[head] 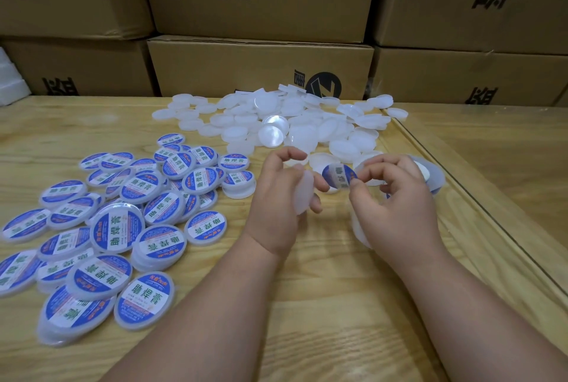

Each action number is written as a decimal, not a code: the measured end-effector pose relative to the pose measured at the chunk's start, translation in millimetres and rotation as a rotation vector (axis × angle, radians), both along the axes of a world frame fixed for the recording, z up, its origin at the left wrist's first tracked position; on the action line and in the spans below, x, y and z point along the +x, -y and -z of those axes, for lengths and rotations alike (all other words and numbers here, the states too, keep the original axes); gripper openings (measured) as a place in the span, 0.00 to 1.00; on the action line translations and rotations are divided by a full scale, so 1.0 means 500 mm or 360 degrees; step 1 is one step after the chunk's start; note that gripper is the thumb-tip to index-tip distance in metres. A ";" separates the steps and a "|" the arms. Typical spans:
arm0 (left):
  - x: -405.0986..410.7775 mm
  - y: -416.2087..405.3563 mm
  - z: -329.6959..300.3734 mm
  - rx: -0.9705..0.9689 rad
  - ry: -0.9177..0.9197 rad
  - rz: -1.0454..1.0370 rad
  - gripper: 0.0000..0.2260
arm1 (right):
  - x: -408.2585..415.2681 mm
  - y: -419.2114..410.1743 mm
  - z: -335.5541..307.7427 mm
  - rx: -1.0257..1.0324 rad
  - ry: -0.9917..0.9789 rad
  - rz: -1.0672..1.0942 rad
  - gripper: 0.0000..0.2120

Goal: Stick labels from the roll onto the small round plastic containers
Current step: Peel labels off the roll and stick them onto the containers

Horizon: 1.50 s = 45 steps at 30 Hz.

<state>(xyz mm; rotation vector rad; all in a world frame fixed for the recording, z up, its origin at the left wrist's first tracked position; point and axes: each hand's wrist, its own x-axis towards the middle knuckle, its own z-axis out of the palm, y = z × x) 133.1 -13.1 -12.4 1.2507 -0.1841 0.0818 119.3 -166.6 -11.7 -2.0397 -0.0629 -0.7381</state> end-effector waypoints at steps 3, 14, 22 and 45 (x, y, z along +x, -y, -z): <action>-0.002 -0.003 -0.008 -0.0420 -0.0192 0.0148 0.11 | -0.006 -0.002 -0.007 0.0249 0.0039 -0.0073 0.09; 0.000 0.007 -0.012 -0.0209 -0.0268 0.0300 0.18 | -0.013 -0.010 -0.015 0.0506 -0.0266 -0.0461 0.07; 0.004 0.010 -0.006 -0.0205 -0.0235 0.0411 0.16 | -0.007 -0.010 -0.010 0.0422 -0.0338 -0.0464 0.14; 0.008 0.013 0.000 0.0028 -0.0240 0.0258 0.22 | -0.006 -0.016 0.000 0.0569 -0.0317 -0.0481 0.14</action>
